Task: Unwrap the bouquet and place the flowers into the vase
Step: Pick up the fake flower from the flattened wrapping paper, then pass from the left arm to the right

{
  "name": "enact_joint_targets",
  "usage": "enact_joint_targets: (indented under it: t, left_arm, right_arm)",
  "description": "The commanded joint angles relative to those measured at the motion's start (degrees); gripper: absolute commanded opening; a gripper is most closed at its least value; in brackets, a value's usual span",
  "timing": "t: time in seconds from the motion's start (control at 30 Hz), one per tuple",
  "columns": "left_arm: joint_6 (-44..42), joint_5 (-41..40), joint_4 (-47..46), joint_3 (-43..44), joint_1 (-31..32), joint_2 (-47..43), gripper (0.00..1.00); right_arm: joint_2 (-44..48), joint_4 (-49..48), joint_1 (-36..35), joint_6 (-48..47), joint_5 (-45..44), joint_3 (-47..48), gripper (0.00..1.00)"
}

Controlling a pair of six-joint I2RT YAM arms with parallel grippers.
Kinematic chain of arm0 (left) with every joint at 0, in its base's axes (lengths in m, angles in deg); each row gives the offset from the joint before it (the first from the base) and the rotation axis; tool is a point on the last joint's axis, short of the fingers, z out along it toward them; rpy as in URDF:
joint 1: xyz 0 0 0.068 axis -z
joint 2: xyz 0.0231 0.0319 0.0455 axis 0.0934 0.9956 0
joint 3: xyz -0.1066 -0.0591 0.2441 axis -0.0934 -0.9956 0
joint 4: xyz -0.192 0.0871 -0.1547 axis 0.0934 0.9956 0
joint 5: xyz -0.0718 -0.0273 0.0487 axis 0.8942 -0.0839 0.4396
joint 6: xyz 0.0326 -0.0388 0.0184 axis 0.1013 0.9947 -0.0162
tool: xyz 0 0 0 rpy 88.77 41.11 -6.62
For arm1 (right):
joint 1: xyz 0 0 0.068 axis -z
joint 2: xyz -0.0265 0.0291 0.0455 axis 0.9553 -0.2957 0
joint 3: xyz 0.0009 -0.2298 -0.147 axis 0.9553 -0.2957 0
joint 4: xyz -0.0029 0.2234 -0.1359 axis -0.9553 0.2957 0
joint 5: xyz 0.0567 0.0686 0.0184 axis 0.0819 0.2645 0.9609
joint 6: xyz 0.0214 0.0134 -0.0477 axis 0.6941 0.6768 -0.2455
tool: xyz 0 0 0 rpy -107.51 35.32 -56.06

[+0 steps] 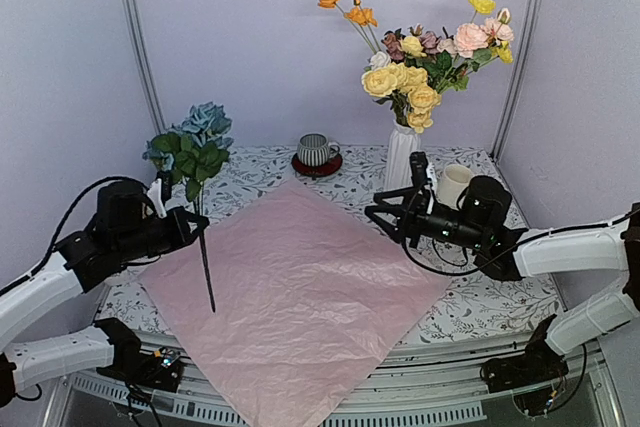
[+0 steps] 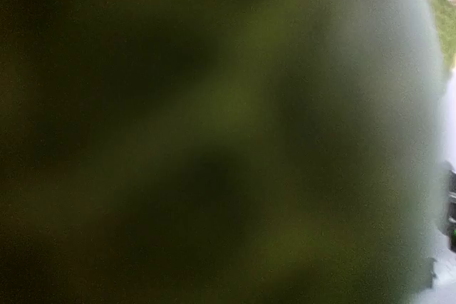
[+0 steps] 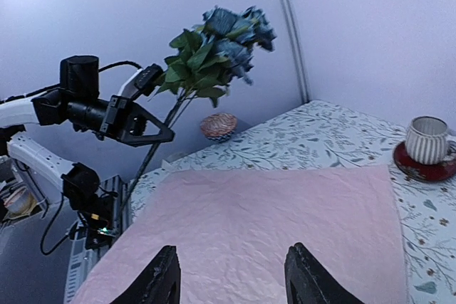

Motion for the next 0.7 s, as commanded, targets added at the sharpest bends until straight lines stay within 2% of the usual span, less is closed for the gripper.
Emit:
enact_joint_targets:
  t: [0.0, 0.07, 0.17, 0.3, 0.43, 0.67]
  left_arm:
    - [-8.5, 21.3, -16.3, -2.3, 0.6, -3.0, 0.0]
    - [-9.3, 28.9, -21.9, -3.0, 1.7, -2.4, 0.0]
    - [-10.5, 33.1, -27.7, -2.9, 5.1, -1.1, 0.0]
    - [-12.8, 32.5, -31.1, -2.6, 11.2, -0.5, 0.0]
    - [-13.5, 32.5, -35.0, -3.2, 15.3, -1.1, 0.0]
    - [-14.4, 33.1, -37.9, -4.1, 19.0, -1.6, 0.0]
  right_arm:
    - [-1.0, 6.4, -10.1, 5.3, -7.9, 8.2, 0.52]
    - [-3.2, 5.0, -12.9, 8.7, -9.1, 10.7, 0.52]
    - [-7.4, 4.1, -17.2, 12.3, -10.9, 15.4, 0.53]
    - [-13.4, 3.4, -22.0, 13.5, -14.4, 21.7, 0.55]
    - [-17.5, -1.7, -24.5, 15.1, -14.9, 24.1, 0.59]
    - [-21.4, -14.3, -26.5, 15.7, -7.7, 24.6, 0.56]
